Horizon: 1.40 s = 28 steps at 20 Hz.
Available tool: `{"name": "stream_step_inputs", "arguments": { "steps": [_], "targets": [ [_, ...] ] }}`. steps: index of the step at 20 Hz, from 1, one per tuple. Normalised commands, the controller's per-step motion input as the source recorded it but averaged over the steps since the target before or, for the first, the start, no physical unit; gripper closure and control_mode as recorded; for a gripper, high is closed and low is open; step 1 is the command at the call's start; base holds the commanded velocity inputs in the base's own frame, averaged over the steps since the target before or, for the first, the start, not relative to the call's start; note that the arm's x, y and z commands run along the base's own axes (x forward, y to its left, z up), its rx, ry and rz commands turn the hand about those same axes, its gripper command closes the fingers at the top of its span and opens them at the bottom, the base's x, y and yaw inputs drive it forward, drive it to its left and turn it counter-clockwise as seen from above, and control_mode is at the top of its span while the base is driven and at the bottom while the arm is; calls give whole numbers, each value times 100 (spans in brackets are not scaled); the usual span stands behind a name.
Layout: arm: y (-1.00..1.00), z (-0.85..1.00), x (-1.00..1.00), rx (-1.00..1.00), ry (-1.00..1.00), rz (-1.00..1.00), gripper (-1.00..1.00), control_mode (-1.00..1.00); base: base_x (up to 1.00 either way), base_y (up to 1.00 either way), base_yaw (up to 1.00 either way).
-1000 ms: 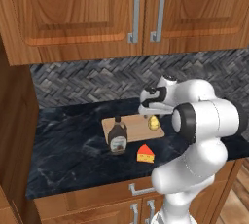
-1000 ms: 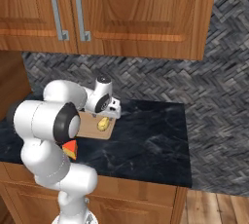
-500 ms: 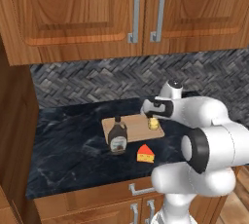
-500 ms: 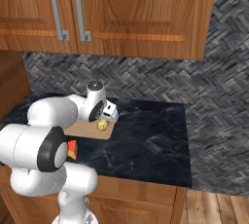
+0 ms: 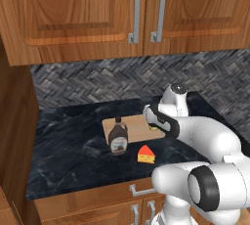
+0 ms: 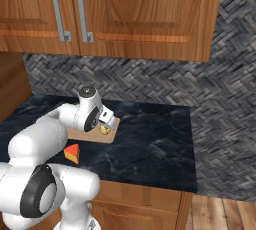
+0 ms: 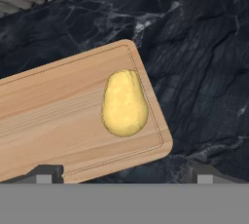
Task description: Retrieve the reheated potato from the microwave, then place the potato, cheese, and condiment on the cutting board.
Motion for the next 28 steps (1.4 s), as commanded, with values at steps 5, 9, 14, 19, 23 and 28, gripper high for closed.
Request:
{"name": "stream_step_inputs", "arguments": {
  "steps": [5,9,14,19,23,28],
  "targets": [
    [6,31,-41,0,0,-4,-100,-100,0,0,0],
    [7,26,-44,0,0,5,-100,-100,0,0,0],
    [6,24,-46,0,-2,29,-100,-100,0,0,0],
    [14,20,-40,-10,0,41,-100,-100,0,0,0],
    [25,20,-26,-18,0,20,-100,-100,0,0,0],
    [29,17,-17,-19,0,11,-100,-100,0,0,0]
  ]
}}
